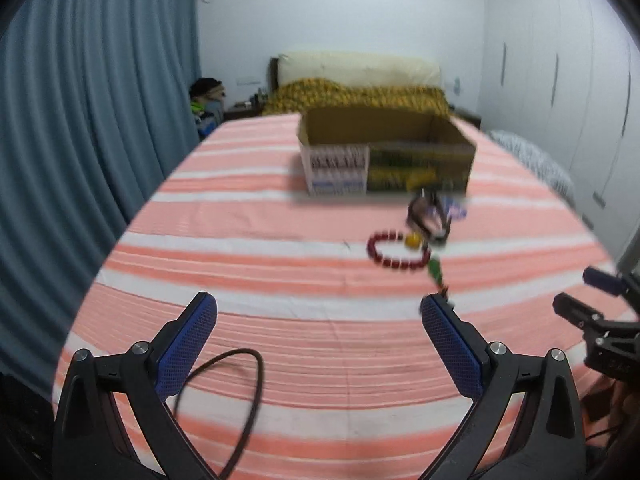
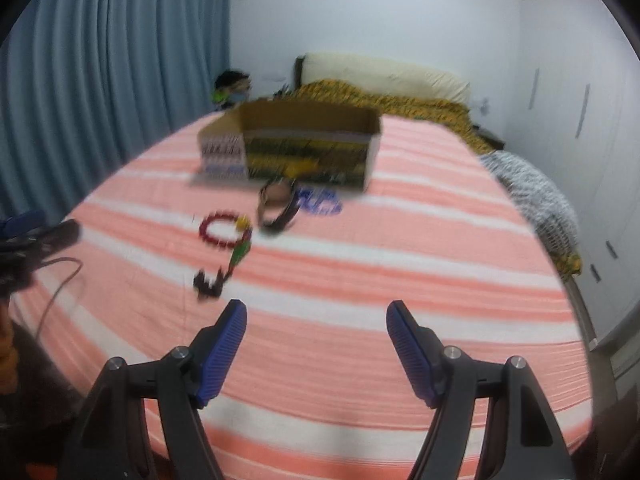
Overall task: Organize jewelry
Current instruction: 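Move both open tools back toward the red bead strand on the bed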
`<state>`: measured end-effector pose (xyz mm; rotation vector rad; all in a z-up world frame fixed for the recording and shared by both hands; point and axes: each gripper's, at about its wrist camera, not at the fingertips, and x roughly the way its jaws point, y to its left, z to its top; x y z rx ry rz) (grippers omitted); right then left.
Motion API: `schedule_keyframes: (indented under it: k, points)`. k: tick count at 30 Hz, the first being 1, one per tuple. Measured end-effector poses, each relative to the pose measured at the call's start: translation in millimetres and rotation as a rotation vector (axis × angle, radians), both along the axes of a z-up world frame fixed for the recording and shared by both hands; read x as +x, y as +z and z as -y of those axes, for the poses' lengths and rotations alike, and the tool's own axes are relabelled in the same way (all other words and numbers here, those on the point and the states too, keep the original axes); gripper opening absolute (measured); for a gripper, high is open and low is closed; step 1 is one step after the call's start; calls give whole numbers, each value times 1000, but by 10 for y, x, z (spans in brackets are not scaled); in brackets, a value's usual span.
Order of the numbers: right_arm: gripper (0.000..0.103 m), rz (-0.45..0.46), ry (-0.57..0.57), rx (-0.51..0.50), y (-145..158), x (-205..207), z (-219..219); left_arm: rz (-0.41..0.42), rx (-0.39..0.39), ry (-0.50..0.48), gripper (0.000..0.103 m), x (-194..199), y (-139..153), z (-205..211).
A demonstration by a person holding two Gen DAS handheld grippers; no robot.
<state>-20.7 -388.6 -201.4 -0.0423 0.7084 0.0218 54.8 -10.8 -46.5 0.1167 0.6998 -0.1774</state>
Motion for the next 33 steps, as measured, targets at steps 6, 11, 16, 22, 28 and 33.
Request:
schedule_keyframes:
  k: [6,11,16,22,28,33]
  points:
    - [74,-15,-58,23,-230,123,102,-128,31,-68,102,207,-331,241]
    - [74,-5,-80,6,-296,160,162,-177,-32,-86,102,254,-452,293]
    - [78,-35,-73,3,-385,184,207,-184,37,-85,102,286,-574,394]
    - [84,-99,-62,1,-519,238,203,-228,86,-93,102,266,-736,430]
    - [88,-141,-51,2,-631,254,189,-267,32,-97,103,295,-795,374]
    - [96,-146,-40,7,-650,281,190,-263,29,-102,103,282,-800,377]
